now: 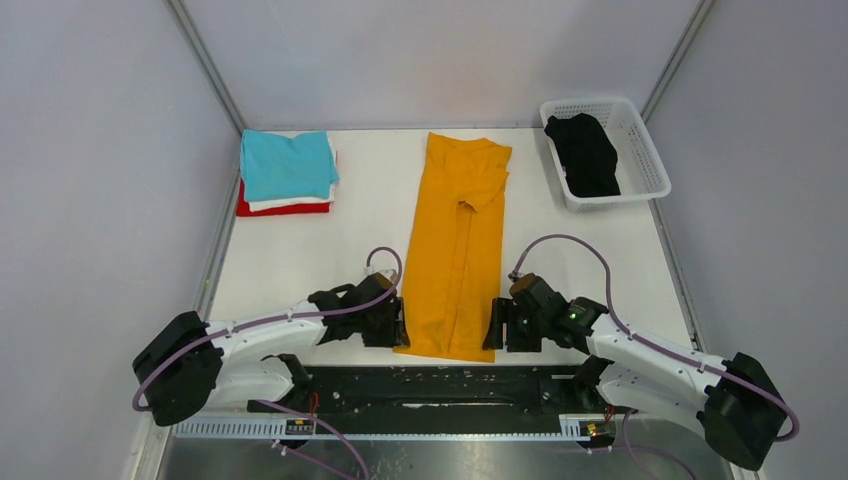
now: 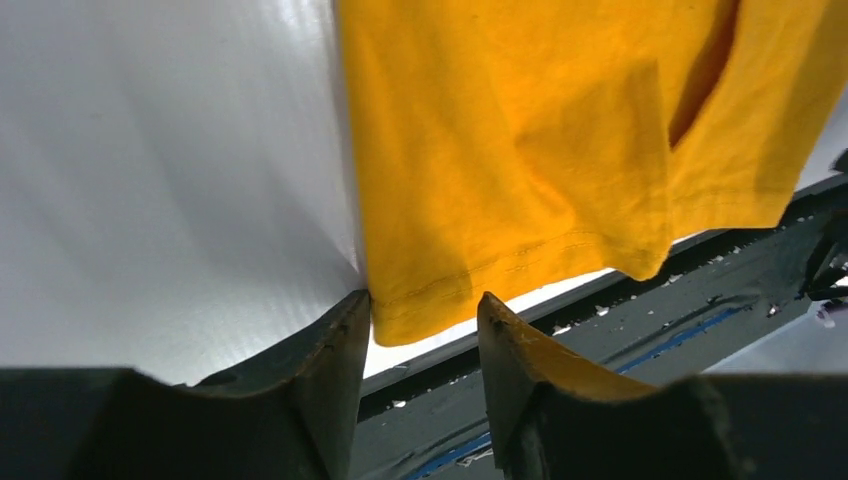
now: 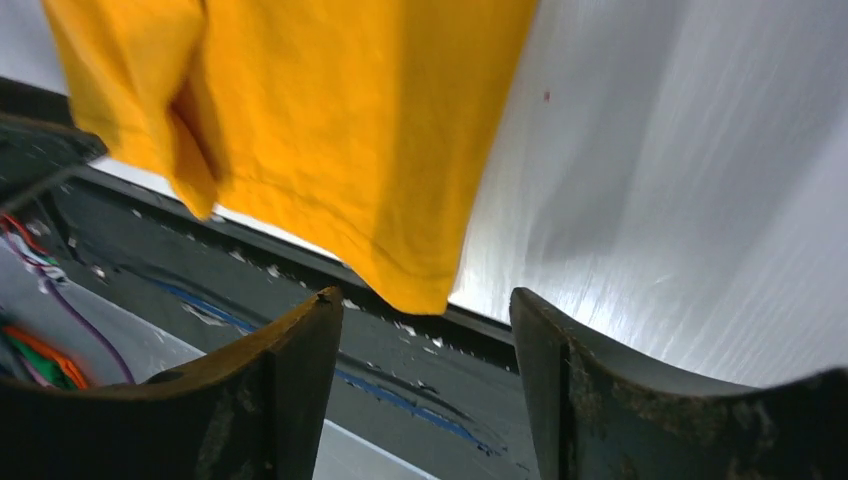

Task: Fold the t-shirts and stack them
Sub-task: Grab the bottom of the folded rectangular tshirt with both arms

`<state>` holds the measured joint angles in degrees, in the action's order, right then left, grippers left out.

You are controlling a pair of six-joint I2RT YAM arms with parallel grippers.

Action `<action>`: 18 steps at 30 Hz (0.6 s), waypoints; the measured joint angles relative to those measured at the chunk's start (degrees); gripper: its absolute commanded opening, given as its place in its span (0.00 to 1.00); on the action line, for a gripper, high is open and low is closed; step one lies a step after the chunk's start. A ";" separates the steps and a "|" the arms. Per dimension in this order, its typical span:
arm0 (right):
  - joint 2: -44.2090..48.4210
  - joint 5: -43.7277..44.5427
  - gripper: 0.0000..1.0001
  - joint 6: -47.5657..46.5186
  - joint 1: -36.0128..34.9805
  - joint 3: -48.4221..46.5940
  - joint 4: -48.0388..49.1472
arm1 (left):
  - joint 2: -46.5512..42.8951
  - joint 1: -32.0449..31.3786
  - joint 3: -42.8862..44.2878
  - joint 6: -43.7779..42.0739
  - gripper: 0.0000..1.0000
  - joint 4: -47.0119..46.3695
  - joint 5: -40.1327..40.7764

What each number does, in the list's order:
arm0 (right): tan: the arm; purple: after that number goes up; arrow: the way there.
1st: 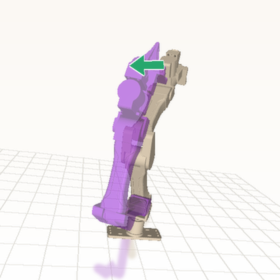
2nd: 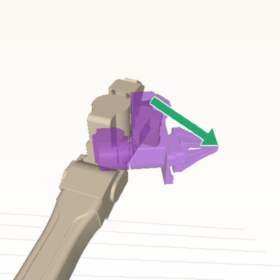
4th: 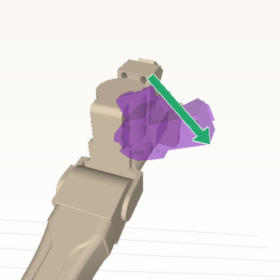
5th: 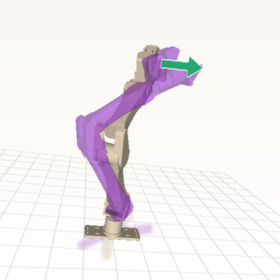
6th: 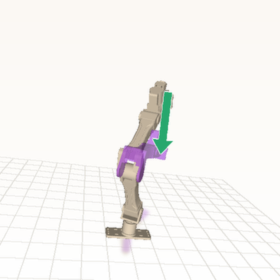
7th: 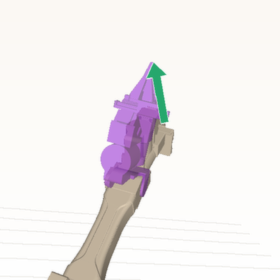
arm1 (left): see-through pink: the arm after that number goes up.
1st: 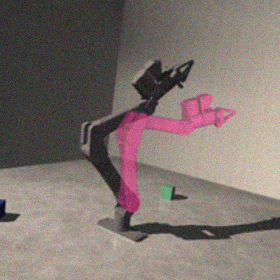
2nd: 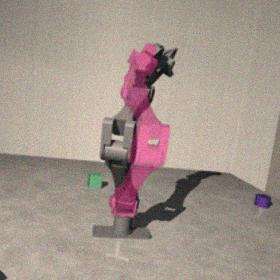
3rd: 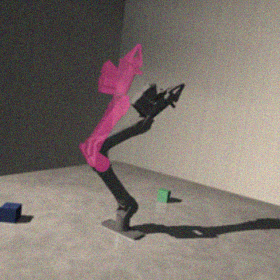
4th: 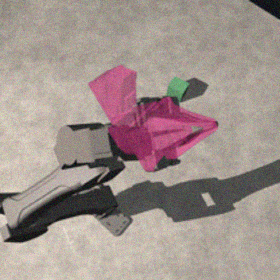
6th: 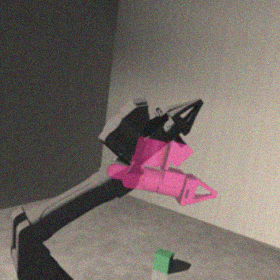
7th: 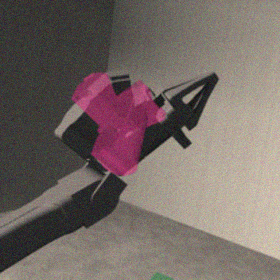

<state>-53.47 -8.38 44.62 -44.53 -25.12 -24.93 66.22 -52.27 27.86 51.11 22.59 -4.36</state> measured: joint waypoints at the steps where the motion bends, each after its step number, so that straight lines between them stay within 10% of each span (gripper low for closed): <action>1: 0.13 0.17 0.69 1.09 -1.49 0.68 -0.31 | 0.35 -0.02 -0.09 0.02 0.39 -0.72 -0.44; 6: -0.55 -0.07 0.61 5.31 -4.31 3.39 0.66 | 2.29 -0.17 -0.98 0.35 0.01 -4.72 -2.51; 13: -7.93 -3.32 0.08 7.67 -5.07 4.72 12.22 | 3.21 -0.20 -1.55 1.18 0.00 -6.71 -4.04; 18: -6.01 -4.02 0.02 8.09 -6.12 5.99 11.74 | -0.15 -0.94 -3.54 1.31 0.00 -5.90 -4.76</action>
<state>-59.48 -12.40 52.71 -50.65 -19.14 -13.19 66.06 -53.21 24.32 52.42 16.69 -9.13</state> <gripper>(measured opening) 0.051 0.036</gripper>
